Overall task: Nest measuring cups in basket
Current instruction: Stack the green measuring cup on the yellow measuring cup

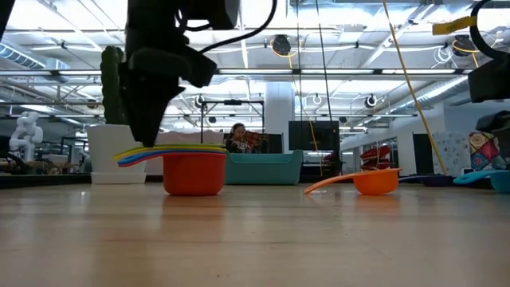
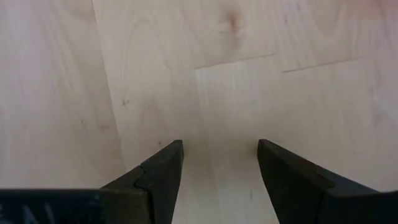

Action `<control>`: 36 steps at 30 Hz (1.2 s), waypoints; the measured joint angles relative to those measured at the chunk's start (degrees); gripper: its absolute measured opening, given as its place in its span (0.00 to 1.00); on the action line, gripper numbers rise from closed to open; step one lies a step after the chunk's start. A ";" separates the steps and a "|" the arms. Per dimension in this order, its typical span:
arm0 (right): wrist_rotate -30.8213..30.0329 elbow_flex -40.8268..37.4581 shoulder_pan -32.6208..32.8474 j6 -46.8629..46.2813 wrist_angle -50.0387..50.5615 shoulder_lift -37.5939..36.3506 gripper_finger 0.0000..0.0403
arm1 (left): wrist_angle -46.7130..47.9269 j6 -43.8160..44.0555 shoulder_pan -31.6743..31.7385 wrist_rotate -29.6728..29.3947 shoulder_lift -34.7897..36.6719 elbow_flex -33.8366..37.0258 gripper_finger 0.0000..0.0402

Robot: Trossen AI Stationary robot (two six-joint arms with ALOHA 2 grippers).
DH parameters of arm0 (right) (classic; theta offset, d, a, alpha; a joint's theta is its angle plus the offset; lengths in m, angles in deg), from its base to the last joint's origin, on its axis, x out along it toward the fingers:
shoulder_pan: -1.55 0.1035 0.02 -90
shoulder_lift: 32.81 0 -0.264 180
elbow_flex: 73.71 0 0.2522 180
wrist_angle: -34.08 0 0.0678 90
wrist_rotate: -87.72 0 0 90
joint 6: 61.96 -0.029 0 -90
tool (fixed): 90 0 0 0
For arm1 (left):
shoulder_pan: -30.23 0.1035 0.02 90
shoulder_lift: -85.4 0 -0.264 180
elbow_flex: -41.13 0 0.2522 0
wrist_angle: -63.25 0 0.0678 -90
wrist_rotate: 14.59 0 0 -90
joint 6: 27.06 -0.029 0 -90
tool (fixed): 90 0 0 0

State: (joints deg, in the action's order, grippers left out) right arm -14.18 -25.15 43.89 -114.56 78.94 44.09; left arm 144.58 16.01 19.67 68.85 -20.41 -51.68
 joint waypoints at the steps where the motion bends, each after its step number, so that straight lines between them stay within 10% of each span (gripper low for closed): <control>1: -0.03 -0.20 0.19 -0.35 -0.21 -0.06 0.50 | 0.60 -0.28 0.04 -0.54 0.04 -0.02 0.93; 36: 0.19 -0.37 0.40 -0.74 -0.88 -0.42 0.50 | -3.46 -1.19 -1.22 2.29 -0.07 -0.02 0.99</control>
State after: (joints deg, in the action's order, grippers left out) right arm -13.99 -25.52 44.29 -115.31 78.05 43.68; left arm 141.12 14.82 18.45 71.15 -20.48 -51.70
